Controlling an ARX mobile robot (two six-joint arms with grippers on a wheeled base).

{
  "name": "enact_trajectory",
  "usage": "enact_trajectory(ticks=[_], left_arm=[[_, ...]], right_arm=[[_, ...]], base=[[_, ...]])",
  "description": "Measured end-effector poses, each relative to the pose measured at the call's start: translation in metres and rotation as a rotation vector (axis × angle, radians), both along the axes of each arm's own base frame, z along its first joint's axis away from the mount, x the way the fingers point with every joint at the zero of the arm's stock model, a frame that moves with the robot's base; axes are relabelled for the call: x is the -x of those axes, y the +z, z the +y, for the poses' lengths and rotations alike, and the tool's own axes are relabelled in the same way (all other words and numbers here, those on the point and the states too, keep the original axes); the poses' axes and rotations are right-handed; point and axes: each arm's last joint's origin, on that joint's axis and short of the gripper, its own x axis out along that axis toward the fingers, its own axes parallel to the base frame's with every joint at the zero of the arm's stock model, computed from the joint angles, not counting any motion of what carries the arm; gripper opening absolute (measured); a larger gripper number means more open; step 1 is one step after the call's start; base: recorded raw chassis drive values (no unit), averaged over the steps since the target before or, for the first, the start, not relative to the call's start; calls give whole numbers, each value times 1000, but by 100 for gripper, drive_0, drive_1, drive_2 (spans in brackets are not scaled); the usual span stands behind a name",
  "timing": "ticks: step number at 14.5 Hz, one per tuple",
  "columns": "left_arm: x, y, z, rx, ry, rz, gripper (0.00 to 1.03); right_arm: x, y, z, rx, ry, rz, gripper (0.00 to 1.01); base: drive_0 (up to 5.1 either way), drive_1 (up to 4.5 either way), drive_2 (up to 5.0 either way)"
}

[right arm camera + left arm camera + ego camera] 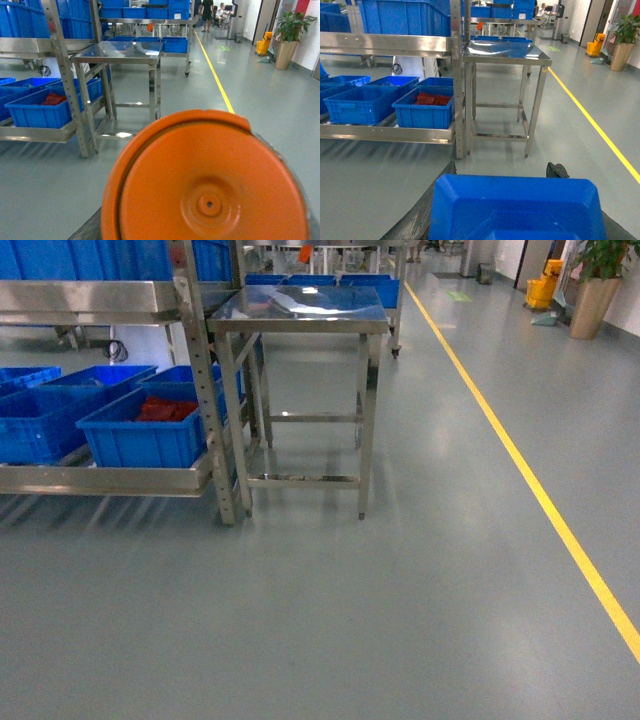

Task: Sort blue parts and orange caps into right shelf containers

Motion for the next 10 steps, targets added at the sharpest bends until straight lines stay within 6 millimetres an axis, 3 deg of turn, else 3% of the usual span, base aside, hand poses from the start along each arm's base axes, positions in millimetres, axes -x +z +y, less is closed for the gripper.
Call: enact_trajectory(ticks=[10], left_arm=[[0,0,0,0,0,-3,42]], right_arm=[[0,0,0,0,0,-3,46]], base=[[7,436,-422]])
